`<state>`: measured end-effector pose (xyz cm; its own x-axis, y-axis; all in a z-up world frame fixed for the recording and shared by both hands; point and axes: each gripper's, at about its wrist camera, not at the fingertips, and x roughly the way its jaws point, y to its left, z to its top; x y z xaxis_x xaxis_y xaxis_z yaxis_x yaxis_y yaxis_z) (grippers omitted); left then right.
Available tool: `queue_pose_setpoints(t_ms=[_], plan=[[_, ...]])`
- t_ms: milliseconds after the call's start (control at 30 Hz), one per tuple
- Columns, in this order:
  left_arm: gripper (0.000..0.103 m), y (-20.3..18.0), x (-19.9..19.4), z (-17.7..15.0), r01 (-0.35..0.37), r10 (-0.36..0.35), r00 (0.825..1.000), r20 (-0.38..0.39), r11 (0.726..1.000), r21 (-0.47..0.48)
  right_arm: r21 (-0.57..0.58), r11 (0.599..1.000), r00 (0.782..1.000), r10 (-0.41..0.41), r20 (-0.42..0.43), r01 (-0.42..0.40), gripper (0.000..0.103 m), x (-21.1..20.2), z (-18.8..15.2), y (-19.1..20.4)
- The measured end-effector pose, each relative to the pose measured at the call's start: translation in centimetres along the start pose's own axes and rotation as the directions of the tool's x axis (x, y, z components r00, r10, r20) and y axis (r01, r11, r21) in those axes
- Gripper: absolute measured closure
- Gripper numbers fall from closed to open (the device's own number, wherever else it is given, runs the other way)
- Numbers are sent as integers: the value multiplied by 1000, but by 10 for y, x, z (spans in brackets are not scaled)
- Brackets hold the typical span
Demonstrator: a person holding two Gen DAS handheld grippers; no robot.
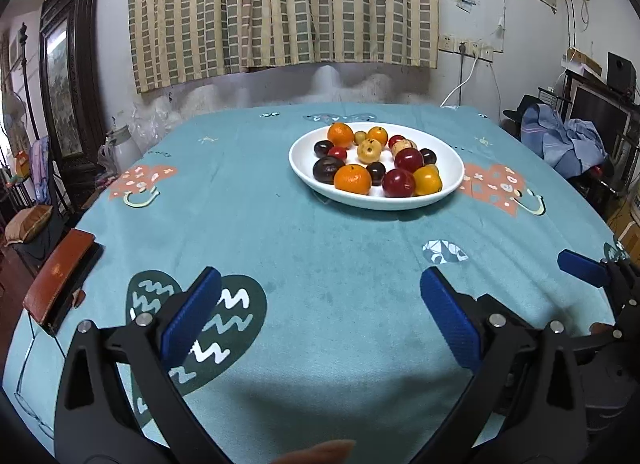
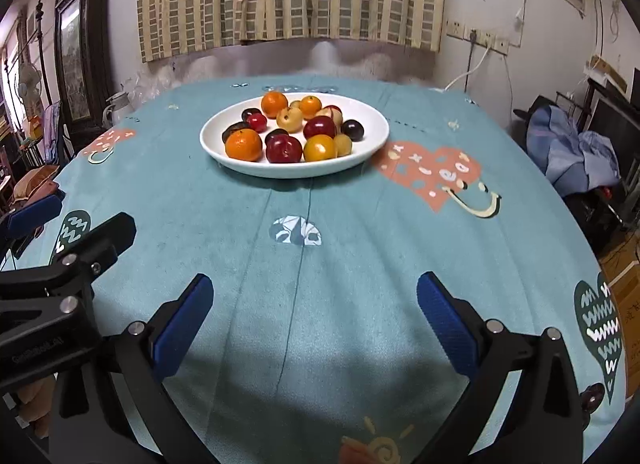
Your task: Organize fruits
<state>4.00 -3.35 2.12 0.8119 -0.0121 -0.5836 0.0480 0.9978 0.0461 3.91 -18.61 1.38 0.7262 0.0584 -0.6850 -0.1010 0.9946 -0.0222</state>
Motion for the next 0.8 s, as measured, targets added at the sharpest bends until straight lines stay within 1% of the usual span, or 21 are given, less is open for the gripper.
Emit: queue_pose_setpoints(t_ms=[233, 800], plan=[[2, -3, -1, -1, 16, -16, 1000, -6, 1000, 11, -15, 1000, 1000, 3, -3, -3, 1, 0, 0, 3], [2, -4, 0, -2, 25, -25, 1000, -16, 1000, 10, -36, 999, 1000, 0, 0, 0, 1, -1, 1, 8]])
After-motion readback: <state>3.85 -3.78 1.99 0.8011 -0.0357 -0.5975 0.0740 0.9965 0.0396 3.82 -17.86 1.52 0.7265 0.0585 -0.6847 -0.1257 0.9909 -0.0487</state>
